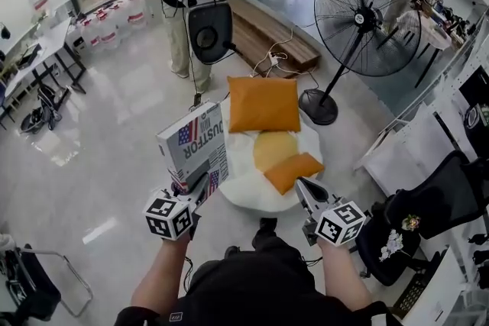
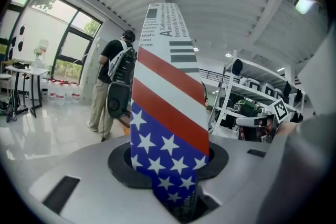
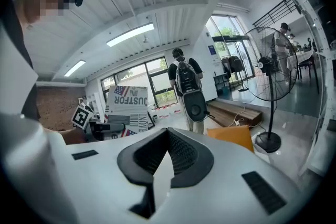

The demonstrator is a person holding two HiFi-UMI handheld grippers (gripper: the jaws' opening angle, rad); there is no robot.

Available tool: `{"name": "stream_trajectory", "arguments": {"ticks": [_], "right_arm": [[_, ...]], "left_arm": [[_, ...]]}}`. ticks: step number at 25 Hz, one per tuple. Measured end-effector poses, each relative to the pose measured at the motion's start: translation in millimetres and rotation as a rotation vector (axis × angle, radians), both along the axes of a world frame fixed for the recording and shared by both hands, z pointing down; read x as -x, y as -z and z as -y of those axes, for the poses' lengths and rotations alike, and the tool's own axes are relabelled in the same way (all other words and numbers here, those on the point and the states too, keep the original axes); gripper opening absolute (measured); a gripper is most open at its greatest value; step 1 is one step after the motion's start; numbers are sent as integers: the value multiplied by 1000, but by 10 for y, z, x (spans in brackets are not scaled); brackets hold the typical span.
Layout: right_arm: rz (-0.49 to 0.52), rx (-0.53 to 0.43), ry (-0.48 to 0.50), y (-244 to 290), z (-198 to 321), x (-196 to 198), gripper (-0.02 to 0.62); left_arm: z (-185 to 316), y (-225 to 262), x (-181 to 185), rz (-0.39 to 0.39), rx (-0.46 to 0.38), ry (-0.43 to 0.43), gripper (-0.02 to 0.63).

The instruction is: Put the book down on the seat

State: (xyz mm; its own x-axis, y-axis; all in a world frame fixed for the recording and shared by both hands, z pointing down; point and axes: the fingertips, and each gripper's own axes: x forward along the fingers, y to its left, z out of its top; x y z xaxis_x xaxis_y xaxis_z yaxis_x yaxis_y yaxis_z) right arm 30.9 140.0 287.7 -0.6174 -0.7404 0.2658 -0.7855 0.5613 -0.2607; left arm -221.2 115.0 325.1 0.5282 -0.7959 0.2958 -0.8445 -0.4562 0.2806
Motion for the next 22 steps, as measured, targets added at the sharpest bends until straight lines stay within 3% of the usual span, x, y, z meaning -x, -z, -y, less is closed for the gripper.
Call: {"name": "stream_trajectory", "arguments": {"ticks": [9,22], "right_arm": [[13,44,9,-144,494,-32,14],[39,140,20,-562,1536,-605,14]], "left_arm": [[419,-146,-1,0,49,19,160],[1454,-466,-671,50,146,-7,160]]}}
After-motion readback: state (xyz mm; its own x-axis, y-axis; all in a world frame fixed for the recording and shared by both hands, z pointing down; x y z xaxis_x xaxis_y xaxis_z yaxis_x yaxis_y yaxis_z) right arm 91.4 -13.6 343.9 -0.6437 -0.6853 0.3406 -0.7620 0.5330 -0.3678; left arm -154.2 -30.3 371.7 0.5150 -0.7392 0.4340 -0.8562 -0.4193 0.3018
